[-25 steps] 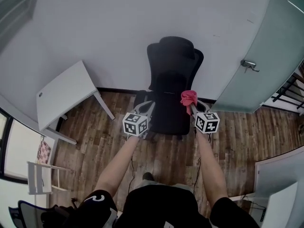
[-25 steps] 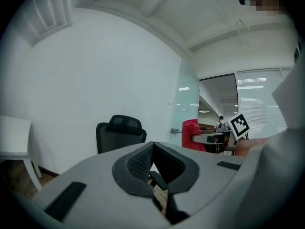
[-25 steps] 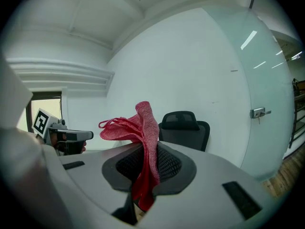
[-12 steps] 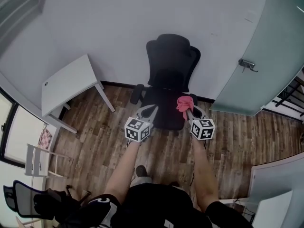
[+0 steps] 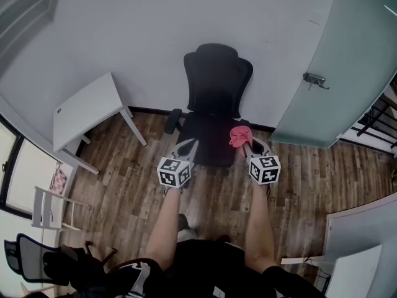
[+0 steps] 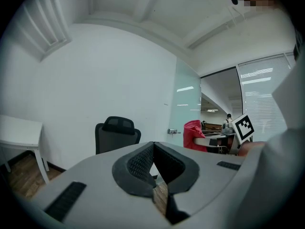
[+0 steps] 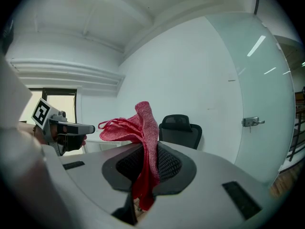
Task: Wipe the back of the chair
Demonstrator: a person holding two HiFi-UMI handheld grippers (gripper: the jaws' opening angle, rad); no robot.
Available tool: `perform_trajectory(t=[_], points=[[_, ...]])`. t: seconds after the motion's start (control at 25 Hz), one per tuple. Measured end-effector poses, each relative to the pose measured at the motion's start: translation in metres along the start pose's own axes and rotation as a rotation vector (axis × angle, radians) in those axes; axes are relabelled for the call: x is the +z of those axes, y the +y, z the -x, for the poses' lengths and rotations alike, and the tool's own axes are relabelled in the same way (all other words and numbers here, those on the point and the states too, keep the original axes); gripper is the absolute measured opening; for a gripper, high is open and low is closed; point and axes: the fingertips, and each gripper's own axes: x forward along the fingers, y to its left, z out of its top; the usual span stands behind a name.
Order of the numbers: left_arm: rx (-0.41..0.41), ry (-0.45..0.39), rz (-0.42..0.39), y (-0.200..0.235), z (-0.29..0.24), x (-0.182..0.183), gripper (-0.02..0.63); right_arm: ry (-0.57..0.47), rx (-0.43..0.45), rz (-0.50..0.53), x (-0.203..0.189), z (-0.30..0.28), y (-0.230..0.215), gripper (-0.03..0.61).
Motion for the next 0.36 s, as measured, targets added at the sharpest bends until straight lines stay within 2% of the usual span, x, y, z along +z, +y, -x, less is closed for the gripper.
perform_trajectory(t=[0.36], points=[[0.000, -0.007, -0.015, -0.018, 0.008, 0.003, 0.025, -0.015, -0.018, -0.055, -0.007, 0.020, -0.003, 0.067]])
